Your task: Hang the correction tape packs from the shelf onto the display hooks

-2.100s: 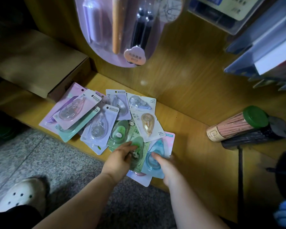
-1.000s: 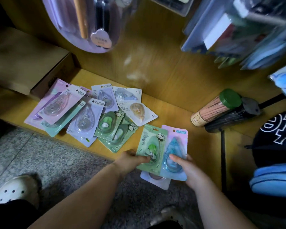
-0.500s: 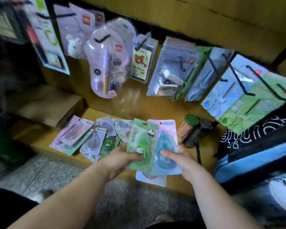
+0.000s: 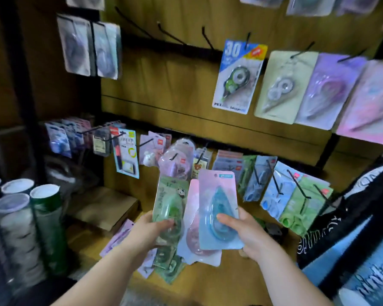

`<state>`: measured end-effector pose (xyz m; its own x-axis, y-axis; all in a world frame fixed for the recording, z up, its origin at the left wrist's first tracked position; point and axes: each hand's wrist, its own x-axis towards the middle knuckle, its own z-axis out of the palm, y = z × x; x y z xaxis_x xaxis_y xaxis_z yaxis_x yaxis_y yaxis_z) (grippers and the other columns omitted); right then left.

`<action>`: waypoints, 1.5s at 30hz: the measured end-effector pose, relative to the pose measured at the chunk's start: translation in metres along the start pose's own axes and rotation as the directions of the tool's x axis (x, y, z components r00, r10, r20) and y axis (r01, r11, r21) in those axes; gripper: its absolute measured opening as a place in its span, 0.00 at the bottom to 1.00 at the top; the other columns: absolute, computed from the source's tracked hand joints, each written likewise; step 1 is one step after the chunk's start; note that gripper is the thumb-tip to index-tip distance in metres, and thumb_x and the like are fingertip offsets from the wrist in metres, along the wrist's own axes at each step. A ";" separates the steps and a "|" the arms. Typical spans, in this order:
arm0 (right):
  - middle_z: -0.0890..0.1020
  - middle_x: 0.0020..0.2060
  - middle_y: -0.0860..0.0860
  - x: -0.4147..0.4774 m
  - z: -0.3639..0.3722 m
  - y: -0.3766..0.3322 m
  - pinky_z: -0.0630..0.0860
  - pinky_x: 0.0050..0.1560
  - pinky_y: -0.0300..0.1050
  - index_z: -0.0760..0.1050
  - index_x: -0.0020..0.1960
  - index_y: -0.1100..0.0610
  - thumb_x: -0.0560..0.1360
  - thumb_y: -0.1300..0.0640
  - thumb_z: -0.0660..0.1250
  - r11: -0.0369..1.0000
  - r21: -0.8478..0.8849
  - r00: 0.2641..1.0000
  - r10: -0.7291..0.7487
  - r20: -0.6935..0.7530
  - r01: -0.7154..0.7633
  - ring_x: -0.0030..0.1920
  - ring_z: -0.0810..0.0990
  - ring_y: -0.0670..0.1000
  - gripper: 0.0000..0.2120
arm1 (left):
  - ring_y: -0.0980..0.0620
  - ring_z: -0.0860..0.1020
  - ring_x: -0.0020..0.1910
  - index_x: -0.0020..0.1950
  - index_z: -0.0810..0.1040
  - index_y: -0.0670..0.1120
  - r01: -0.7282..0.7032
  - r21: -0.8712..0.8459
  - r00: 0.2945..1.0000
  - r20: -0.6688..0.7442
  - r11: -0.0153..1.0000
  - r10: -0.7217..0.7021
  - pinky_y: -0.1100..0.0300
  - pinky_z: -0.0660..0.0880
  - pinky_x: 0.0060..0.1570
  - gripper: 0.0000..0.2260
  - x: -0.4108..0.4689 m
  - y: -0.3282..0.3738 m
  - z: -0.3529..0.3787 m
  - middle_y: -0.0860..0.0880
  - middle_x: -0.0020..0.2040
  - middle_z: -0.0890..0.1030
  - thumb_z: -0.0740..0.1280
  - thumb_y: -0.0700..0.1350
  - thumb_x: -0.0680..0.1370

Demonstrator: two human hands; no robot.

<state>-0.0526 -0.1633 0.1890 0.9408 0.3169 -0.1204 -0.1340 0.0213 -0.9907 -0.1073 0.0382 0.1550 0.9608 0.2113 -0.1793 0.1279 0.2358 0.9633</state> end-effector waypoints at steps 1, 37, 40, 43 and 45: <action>0.80 0.40 0.52 -0.003 0.003 -0.011 0.78 0.29 0.35 0.72 0.48 0.57 0.73 0.67 0.64 1.000 -0.001 1.000 -0.022 0.004 0.022 0.38 0.80 0.50 0.08 | 0.39 0.80 0.44 0.53 0.76 0.39 -0.041 -0.006 0.999 -0.007 0.999 0.041 0.45 0.77 0.48 0.09 -0.003 0.010 0.002 0.38 0.46 0.82 0.67 0.33 0.73; 0.80 0.45 0.45 0.054 0.076 -0.223 0.78 0.40 0.30 0.70 0.49 0.49 0.72 0.64 0.67 0.848 -0.095 0.851 -0.510 0.122 0.522 0.44 0.79 0.43 0.13 | 0.57 0.81 0.26 0.43 0.75 0.45 -0.472 -0.054 0.881 -0.008 0.880 0.472 0.67 0.75 0.23 0.10 0.033 0.202 0.009 0.51 0.30 0.83 0.71 0.32 0.68; 0.80 0.45 0.45 0.057 0.075 -0.226 0.78 0.37 0.28 0.71 0.49 0.49 0.72 0.64 0.67 0.836 -0.100 0.840 -0.528 0.124 0.540 0.44 0.79 0.43 0.13 | 0.57 0.81 0.29 0.46 0.76 0.45 -0.480 -0.026 0.877 -0.025 0.877 0.479 0.67 0.75 0.25 0.11 0.037 0.202 0.004 0.48 0.38 0.83 0.72 0.34 0.68; 0.81 0.43 0.45 0.061 0.075 -0.232 0.77 0.36 0.30 0.72 0.49 0.50 0.71 0.63 0.68 0.822 -0.160 0.838 -0.538 0.094 0.546 0.43 0.79 0.43 0.11 | 0.56 0.82 0.30 0.47 0.76 0.46 -0.475 -0.019 0.880 -0.027 0.880 0.474 0.65 0.76 0.26 0.12 0.040 0.202 -0.001 0.47 0.40 0.83 0.72 0.35 0.68; 0.81 0.43 0.46 0.064 0.078 -0.236 0.77 0.37 0.31 0.73 0.47 0.50 0.71 0.63 0.69 0.814 -0.201 0.838 -0.539 0.088 0.545 0.42 0.80 0.44 0.10 | 0.52 0.82 0.35 0.48 0.76 0.46 -0.473 -0.005 0.881 -0.027 0.881 0.472 0.62 0.77 0.29 0.14 0.042 0.203 -0.004 0.46 0.43 0.83 0.74 0.36 0.67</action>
<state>0.0147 -0.0744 0.4197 0.8332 0.3371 0.4384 0.4658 -0.0004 -0.8849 -0.0421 0.0982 0.3420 0.9004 0.3228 0.2917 -0.3427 0.1131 0.9326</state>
